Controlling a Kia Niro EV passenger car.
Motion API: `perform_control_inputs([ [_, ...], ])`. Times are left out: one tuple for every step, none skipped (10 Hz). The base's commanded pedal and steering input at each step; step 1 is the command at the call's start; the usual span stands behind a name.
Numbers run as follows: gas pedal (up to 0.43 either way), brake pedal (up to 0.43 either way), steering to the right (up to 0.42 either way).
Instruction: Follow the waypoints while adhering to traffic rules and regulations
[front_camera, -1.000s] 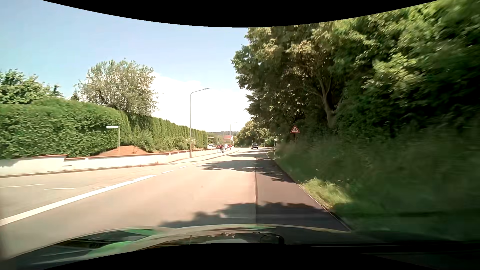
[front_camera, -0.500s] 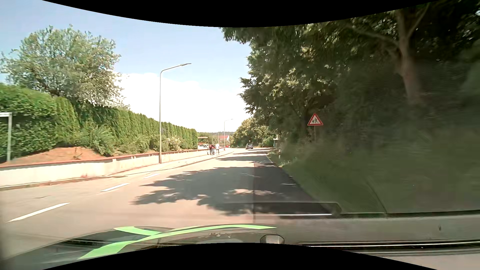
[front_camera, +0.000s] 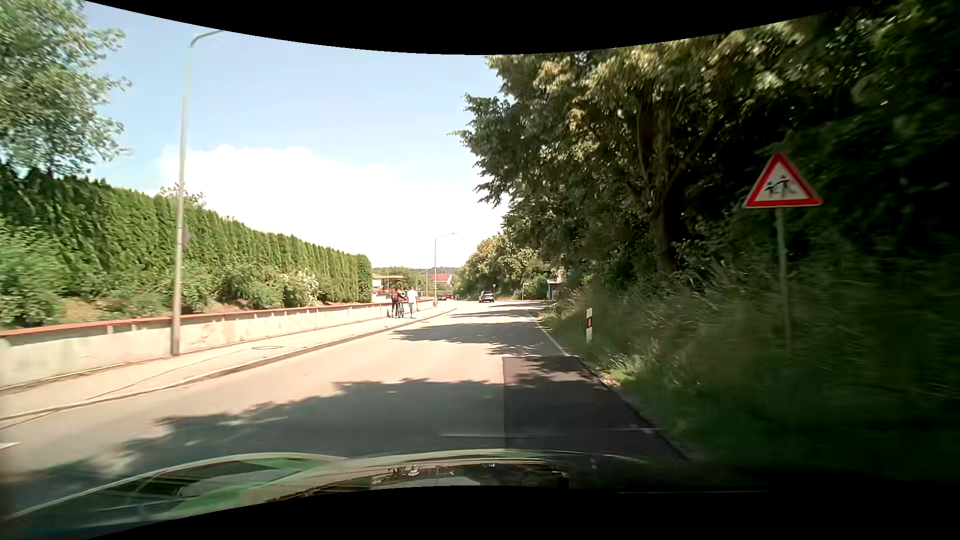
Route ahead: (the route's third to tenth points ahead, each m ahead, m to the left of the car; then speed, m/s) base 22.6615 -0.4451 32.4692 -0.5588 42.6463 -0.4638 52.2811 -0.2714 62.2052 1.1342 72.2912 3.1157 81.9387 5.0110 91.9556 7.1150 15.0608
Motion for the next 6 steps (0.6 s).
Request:
perform_control_inputs([
  [0.087, 0.000, 0.004],
  [0.110, 0.000, 0.004],
  [0.110, 0.000, 0.003],
  [0.110, 0.000, 0.003],
  [0.118, 0.000, 0.003],
  [0.130, 0.000, 0.001],
])
